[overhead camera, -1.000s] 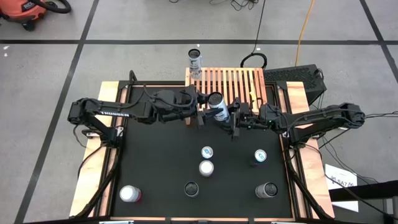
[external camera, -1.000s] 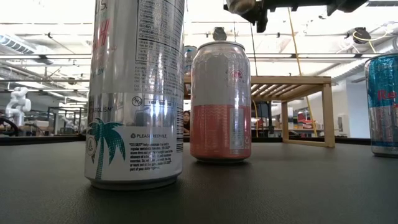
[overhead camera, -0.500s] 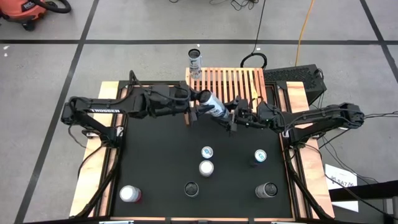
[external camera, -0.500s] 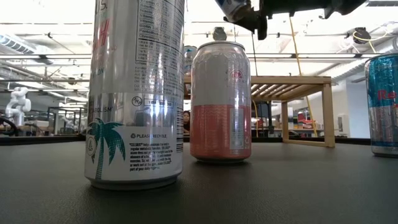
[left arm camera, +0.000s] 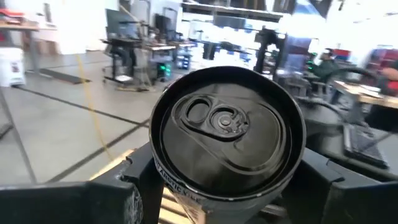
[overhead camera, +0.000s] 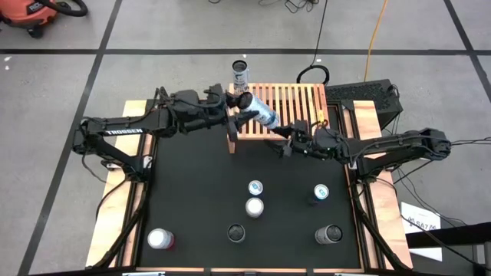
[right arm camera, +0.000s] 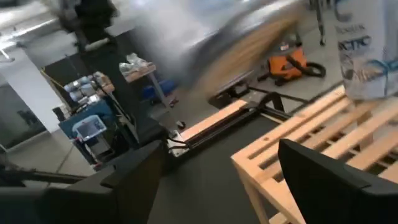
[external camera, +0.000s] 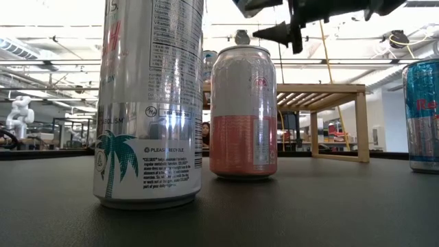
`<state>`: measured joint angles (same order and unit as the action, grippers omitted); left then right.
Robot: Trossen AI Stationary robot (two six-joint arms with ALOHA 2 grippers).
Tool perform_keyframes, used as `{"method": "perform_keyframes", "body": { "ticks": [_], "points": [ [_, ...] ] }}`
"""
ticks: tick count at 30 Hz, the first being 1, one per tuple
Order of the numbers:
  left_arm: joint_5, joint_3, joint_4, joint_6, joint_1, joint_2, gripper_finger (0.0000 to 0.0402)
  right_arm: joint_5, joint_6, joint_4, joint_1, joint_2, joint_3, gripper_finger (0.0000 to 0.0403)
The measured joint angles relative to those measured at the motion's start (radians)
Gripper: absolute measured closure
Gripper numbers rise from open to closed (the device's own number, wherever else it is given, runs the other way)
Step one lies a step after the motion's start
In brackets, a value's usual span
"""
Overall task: Place canned beverage on shelf
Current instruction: Put the blue soda can on the shelf aligned with the other blue soda can
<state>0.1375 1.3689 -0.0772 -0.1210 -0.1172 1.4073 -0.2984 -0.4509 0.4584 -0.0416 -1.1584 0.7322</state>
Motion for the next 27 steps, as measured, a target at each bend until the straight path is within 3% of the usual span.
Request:
{"method": "perform_keyframes", "body": {
  "ticks": [3,13,16,20,27],
  "points": [
    [-0.043,0.0,0.017,-0.004,0.006,0.004,0.0166,0.018,-0.018,-0.025,-0.021,0.0,0.0,0.01],
    [-0.024,0.0,0.143,0.051,-0.008,-0.054,0.0166,-0.022,-0.047,-0.12,-0.023,0.066,0.003,0.0124],
    [0.037,0.0,0.27,0.082,-0.04,-0.075,0.0166,-0.04,-0.049,-0.154,-0.024,0.092,0.003,0.0132],
    [0.044,-0.002,0.408,0.077,-0.096,-0.067,0.0166,-0.041,-0.059,-0.154,-0.024,0.11,0.003,0.0139],
    [-0.003,0.016,0.44,0.051,-0.186,-0.029,0.0166,-0.042,-0.097,-0.159,-0.025,0.112,0.003,0.0143]
  ]
}}
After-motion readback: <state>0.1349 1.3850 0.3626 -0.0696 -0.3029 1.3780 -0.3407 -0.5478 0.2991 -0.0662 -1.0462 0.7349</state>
